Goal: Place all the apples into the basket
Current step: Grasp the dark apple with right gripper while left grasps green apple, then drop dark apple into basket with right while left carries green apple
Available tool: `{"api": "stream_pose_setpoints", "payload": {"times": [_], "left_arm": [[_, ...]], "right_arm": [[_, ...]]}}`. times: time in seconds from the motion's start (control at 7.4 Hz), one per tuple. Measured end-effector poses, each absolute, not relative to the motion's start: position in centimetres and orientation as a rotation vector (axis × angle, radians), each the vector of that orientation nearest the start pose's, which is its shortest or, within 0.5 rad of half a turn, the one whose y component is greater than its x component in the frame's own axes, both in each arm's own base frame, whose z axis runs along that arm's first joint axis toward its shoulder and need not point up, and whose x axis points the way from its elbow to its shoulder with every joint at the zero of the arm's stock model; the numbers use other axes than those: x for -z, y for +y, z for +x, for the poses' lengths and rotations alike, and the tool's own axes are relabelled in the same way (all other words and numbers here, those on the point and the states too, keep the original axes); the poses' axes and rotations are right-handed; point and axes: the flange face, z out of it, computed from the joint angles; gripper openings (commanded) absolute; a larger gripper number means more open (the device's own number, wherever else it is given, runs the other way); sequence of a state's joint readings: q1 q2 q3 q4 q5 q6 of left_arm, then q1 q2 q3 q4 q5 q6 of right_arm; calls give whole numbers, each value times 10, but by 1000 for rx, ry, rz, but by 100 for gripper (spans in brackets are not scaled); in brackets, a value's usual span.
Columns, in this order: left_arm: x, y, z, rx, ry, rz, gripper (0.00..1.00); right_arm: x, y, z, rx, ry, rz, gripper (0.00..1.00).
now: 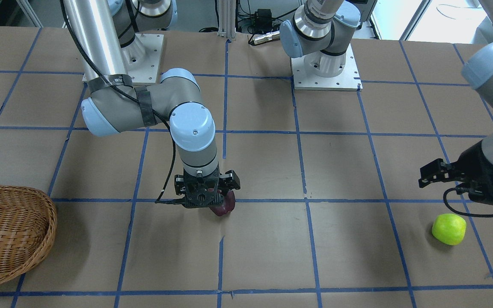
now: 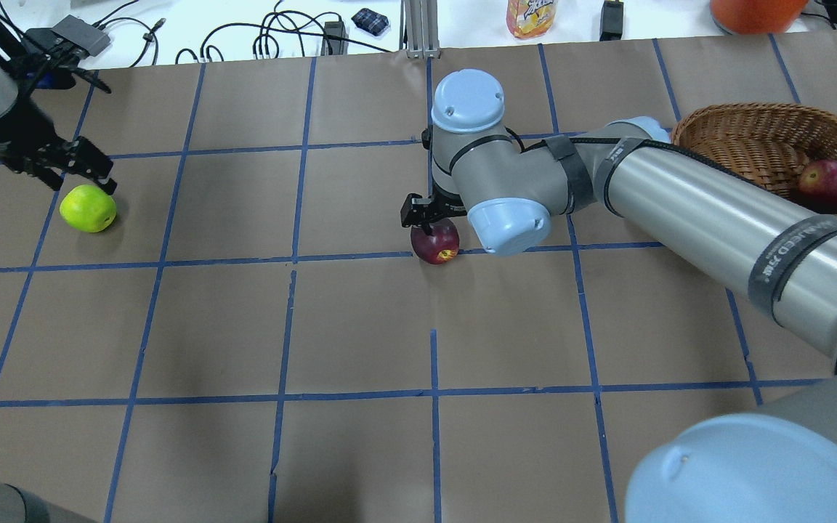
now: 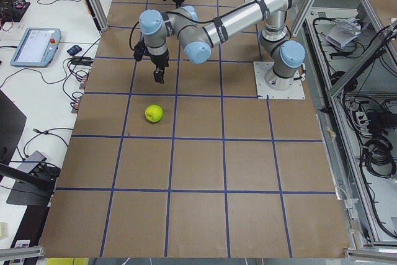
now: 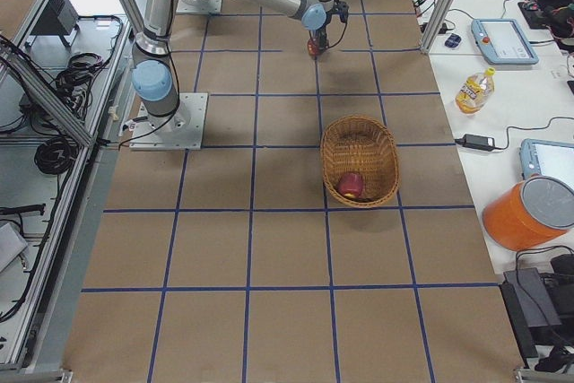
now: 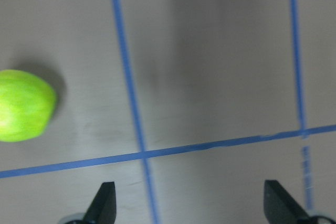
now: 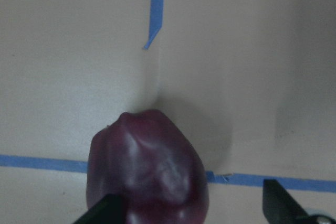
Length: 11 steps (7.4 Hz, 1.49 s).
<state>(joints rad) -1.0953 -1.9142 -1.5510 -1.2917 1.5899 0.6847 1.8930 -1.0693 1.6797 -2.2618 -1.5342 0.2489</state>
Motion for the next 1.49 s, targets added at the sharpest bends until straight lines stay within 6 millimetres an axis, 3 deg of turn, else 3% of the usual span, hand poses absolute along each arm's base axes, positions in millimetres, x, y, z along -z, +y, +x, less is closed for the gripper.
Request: {"api": "stream_pose_setpoints", "payload": {"times": [0.14, 0.41, 0.68, 0.81, 0.95, 1.22, 1.35, 1.49], "left_arm": [[-317, -611, 188, -63, 3075, 424, 100], [-282, -630, 215, -22, 2994, 606, 100], [-259, -638, 222, -30, 2976, 699, 100], [-251, -640, 223, -35, 2961, 781, 100], [-243, -642, 225, -41, 2942, 869, 100], [-225, -644, 226, -58, 2943, 932, 100], [-217, -643, 225, -70, 2951, 941, 100], [-210, -642, 225, -81, 2959, 945, 93]], "right_arm": [[-214, -558, 336, 119, 3056, -126, 100], [-208, -555, 344, 104, 3020, -139, 100], [-198, -542, 364, 67, 2994, -179, 98], [-191, -538, 370, 47, 2993, -194, 91], [-185, -537, 372, 36, 2997, -202, 67], [-187, -539, 373, 46, 3000, -209, 67], [-194, -541, 372, 64, 3000, -201, 68], [-211, -545, 364, 92, 3000, -177, 73]]}}
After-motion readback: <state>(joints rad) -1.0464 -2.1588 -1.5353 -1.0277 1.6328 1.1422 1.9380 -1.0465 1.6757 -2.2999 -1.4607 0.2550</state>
